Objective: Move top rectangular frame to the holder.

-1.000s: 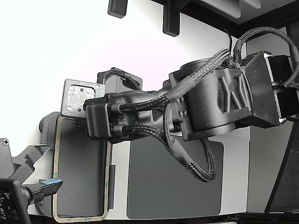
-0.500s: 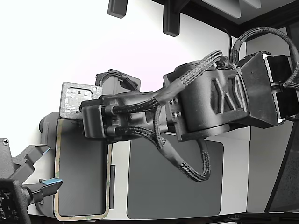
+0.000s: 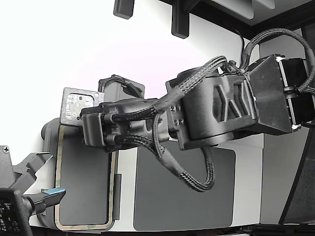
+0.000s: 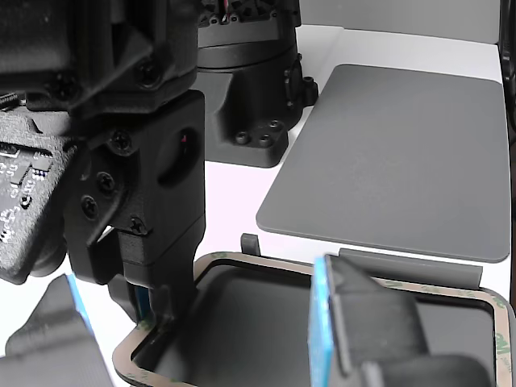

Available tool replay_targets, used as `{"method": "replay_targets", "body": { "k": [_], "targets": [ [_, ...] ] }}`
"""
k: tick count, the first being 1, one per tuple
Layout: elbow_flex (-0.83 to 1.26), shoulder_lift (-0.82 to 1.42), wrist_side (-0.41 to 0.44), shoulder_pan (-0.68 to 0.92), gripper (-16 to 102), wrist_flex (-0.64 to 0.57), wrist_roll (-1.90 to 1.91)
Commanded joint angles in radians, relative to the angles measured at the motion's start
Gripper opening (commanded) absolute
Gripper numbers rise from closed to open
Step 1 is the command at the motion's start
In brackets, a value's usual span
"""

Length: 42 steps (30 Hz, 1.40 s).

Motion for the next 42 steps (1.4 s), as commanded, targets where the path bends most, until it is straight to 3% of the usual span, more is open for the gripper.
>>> {"method": "replay_targets", "body": {
  "k": [1,42],
  "targets": [
    [-0.015,0.035,0.003,-0.018,-11,-0.005,0.008],
    [0.026,0.028,-0.035,-0.028,-10,-0.038,-0.012]
  ]
}}
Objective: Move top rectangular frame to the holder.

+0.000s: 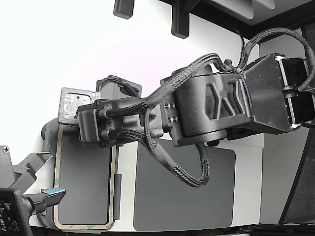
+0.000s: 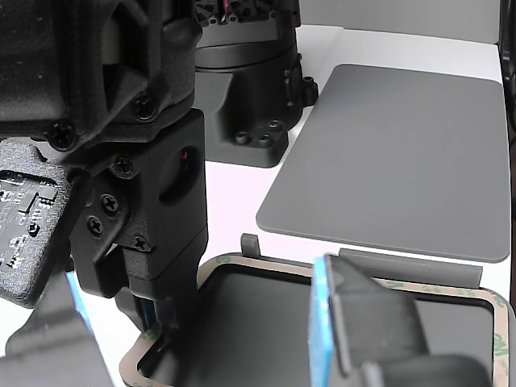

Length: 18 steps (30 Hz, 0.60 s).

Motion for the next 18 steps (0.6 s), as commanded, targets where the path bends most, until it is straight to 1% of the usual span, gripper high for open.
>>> {"method": "replay_targets", "body": {
  "k": [1,4,7,11,12,14,15,16,17,18],
  "targets": [
    [-0.017,0.026,-0.008,-0.012,-8,-0.003,-0.003],
    [-0.012,0.026,-0.009,-0.012,-4,-0.002,-0.005],
    [-0.009,0.026,-0.009,-0.012,-4,-0.008,-0.006],
    [-0.008,0.026,-0.012,-0.012,4,-0.011,-0.011],
    [-0.008,0.026,-0.014,-0.012,7,-0.012,-0.012],
    [-0.006,0.026,-0.017,-0.012,20,-0.012,-0.012],
    [-0.006,0.026,-0.017,-0.012,23,-0.012,-0.012],
    [-0.006,0.026,-0.018,-0.012,29,-0.012,-0.015],
    [-0.005,0.026,-0.020,-0.012,42,-0.014,-0.017],
    [-0.005,0.026,-0.021,-0.012,50,-0.015,-0.017]
  ]
}}
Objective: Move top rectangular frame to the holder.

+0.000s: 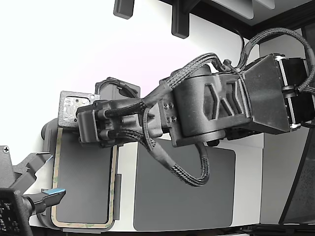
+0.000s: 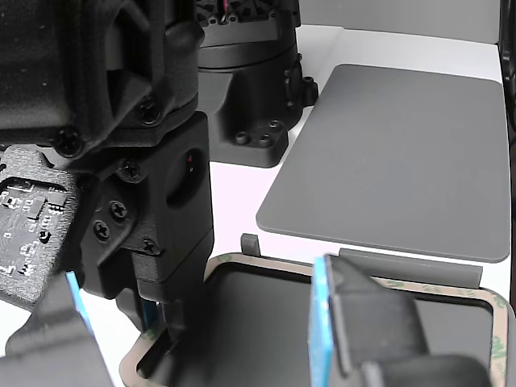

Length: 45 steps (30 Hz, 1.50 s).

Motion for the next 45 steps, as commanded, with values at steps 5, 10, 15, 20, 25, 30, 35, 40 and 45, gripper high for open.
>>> {"method": "replay_targets", "body": {
  "k": [5,10,15,20,25,30,35,40,45],
  "targets": [
    [-0.015,0.025,0.000,-0.011,100,-0.011,0.009],
    [-0.077,0.040,0.023,-0.009,100,0.021,0.052],
    [-0.055,0.130,0.110,-0.009,100,0.021,0.117],
    [0.104,0.318,0.173,-0.031,100,-0.052,0.130],
    [0.337,0.601,0.195,-0.074,100,-0.167,0.087],
    [0.580,0.876,0.172,-0.124,100,-0.308,0.037],
    [0.736,1.055,0.186,-0.146,100,-0.357,-0.098],
    [0.907,1.239,0.164,-0.186,100,-0.399,-0.115],
    [1.101,1.430,0.166,-0.187,100,-0.451,-0.132]
  ]
}}
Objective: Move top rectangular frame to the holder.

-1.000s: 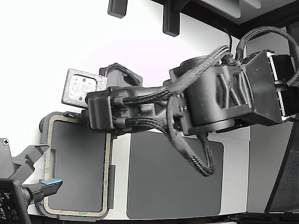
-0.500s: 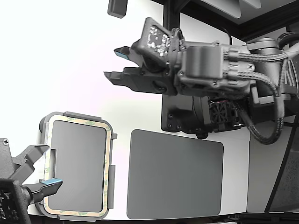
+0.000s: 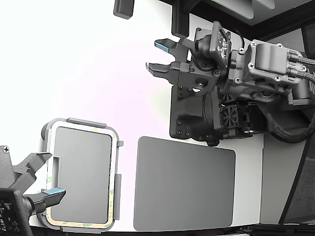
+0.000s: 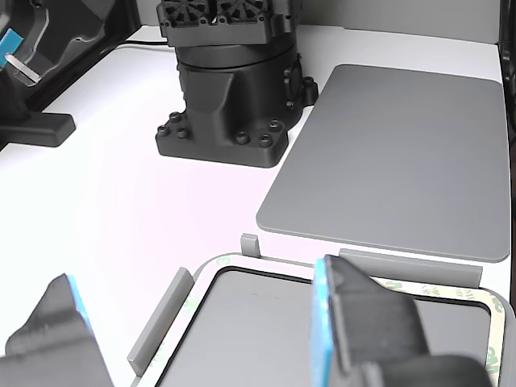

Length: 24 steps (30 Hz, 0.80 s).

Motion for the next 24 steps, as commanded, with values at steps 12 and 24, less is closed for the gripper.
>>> {"method": "replay_targets", "body": {
  "k": [12,24],
  "targets": [
    [0.216,0.279,-0.046,-0.012,100,0.008,-0.021],
    [0.261,0.281,-0.031,-0.009,100,0.002,-0.008]
  ]
}}
